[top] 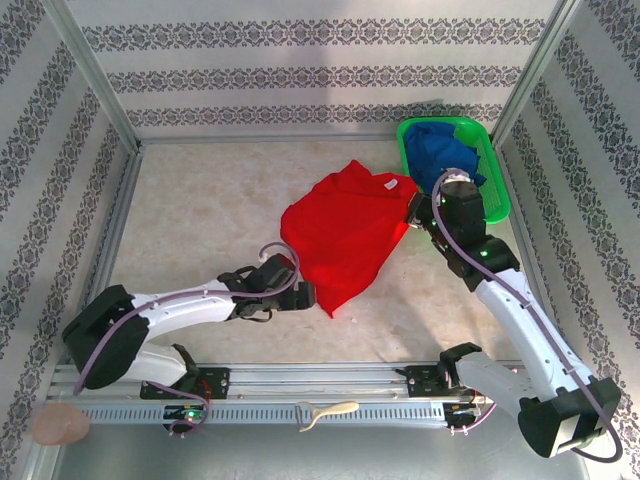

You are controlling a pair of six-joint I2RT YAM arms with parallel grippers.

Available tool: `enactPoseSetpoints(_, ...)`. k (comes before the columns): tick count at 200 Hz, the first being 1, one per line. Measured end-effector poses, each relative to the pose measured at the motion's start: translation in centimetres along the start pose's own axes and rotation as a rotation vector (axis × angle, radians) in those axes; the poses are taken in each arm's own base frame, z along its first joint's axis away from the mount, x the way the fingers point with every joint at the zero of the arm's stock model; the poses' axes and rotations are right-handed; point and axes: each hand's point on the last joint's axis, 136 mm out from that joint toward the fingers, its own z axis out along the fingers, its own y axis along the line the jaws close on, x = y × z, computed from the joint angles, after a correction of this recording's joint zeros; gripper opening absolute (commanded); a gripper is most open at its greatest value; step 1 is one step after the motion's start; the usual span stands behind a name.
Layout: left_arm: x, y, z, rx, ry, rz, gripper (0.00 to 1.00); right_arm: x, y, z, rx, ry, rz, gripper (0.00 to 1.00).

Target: Fold the inside-out t-shirt

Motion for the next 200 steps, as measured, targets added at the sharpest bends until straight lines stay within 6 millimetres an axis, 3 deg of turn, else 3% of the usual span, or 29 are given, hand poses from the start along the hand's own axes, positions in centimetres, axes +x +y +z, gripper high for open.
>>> enactPoseSetpoints(51, 0.8, -3.3, 2.0, 0.013, 0.025, 0.053, 0.97, 2.1, -1.4, 0.7, 0.037, 0.057, 0.013, 0.00)
enactPoseSetpoints(98, 1.7, -6.8, 3.4, 0.044, 0.032, 0.115, 0.95, 2.2, -1.5, 0.8, 0.038, 0.061, 0.016, 0.00)
enactPoseSetpoints(123, 1.7, -6.4, 4.0, -0.015, 0.026, 0.122, 0.74, 2.3, -1.4, 0.8, 0.037, 0.062, 0.016, 0.00)
enactPoseSetpoints(155, 1.3, -4.3, 4.4, -0.132, 0.005, 0.125, 0.00, 2.4, -1.7, 1.2, 0.043, 0.075, 0.027, 0.00)
enactPoseSetpoints(182, -0.1, -5.3, 4.8, -0.091, -0.003, 0.114, 0.00, 1.2, -1.2, 1.7, 0.030, 0.086, 0.053, 0.00)
enactPoseSetpoints(200, -3.5, -5.9, 3.4, -0.028, -0.049, 0.078, 0.00, -0.9, 0.2, 1.6, -0.012, 0.068, 0.075, 0.00)
